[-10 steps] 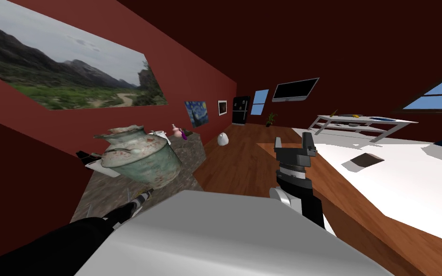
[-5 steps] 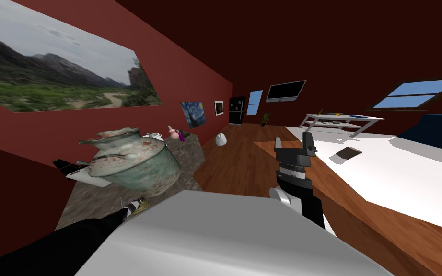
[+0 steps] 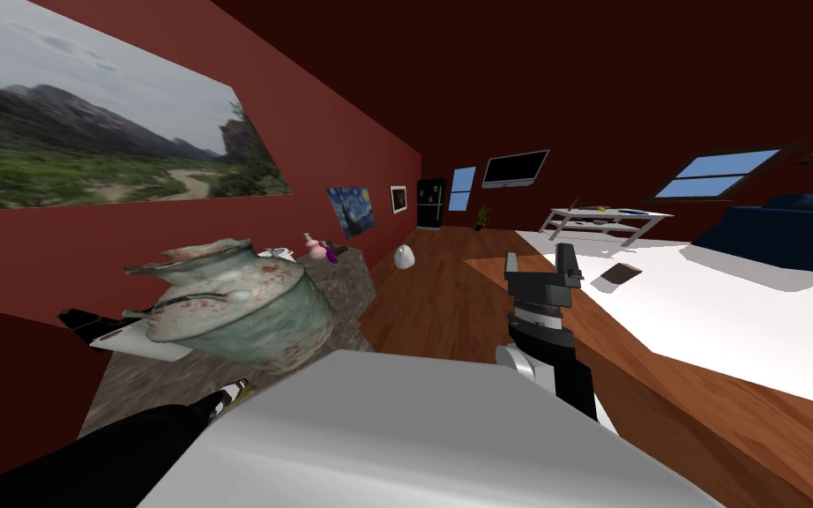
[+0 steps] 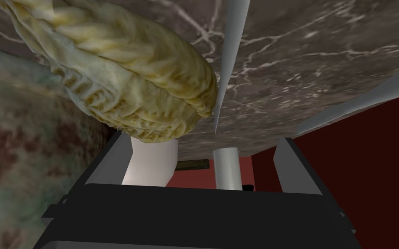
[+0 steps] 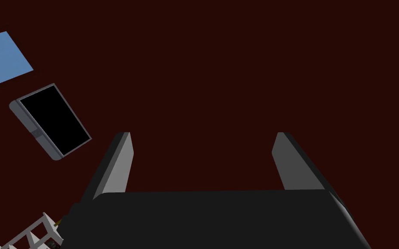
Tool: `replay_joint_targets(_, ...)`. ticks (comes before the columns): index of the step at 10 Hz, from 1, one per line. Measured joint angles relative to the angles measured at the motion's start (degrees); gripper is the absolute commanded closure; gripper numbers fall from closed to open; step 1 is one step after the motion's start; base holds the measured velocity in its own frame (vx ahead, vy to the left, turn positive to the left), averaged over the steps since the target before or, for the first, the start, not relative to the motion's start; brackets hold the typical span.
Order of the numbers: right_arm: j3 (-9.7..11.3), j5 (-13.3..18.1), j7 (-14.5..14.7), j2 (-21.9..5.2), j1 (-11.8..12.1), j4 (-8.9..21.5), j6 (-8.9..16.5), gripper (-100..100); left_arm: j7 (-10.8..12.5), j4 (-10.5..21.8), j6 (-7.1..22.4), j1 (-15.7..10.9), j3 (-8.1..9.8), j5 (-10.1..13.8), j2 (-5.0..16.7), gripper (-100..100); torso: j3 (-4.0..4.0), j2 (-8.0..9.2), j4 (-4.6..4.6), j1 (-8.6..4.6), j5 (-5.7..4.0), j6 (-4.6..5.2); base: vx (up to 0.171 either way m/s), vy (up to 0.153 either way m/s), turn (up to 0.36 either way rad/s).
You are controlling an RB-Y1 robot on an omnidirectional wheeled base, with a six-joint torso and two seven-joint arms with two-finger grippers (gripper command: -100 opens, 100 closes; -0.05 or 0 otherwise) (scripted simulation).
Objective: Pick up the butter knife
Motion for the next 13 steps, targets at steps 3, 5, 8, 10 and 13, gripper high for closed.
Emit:
replay_joint_targets(3,0.0,0.0,0.0,0.0,0.0,0.0,0.0,0,0.0,1.0,-0.3,-0.4,-0.12,-0.1,-0.1,-100,0.0,0.0,0.0,-0.22,-0.04,-0.02,0.004,0.008,-0.028)
replay_joint_targets(5,0.0,0.0,0.0,0.0,0.0,0.0,0.0,0,-0.3,3.3,-1.2,-2.0,-0.78,-0.9,-0.7,-100,-0.01,-0.02,-0.01,-0.17,-0.03,-0.02,0.005,0.01,-0.031)
replay_joint_targets(8,0.0,0.0,0.0,0.0,0.0,0.0,0.0,0,-0.3,3.4,-1.3,-2.1,-0.77,-0.9,-0.7,100,0.03,0.06,0.0,-0.22,-0.02,-0.08,0.001,-0.001,-0.005)
replay_joint_targets(10,0.0,0.0,0.0,0.0,0.0,0.0,0.0,0,-0.3,3.3,-1.3,-2.2,-0.6,-1.0,-0.6,100,0.03,0.09,-0.03,-0.15,0.15,-0.15,0.001,0.002,-0.007)
replay_joint_targets(13,0.0,0.0,0.0,0.0,0.0,0.0,0.0,0,-0.4,3.7,-2.0,-1.7,-0.27,-1.1,0.3,-100,-0.06,-0.09,-0.06,-0.38,0.11,-0.14,0.07,-0.074,-0.009)
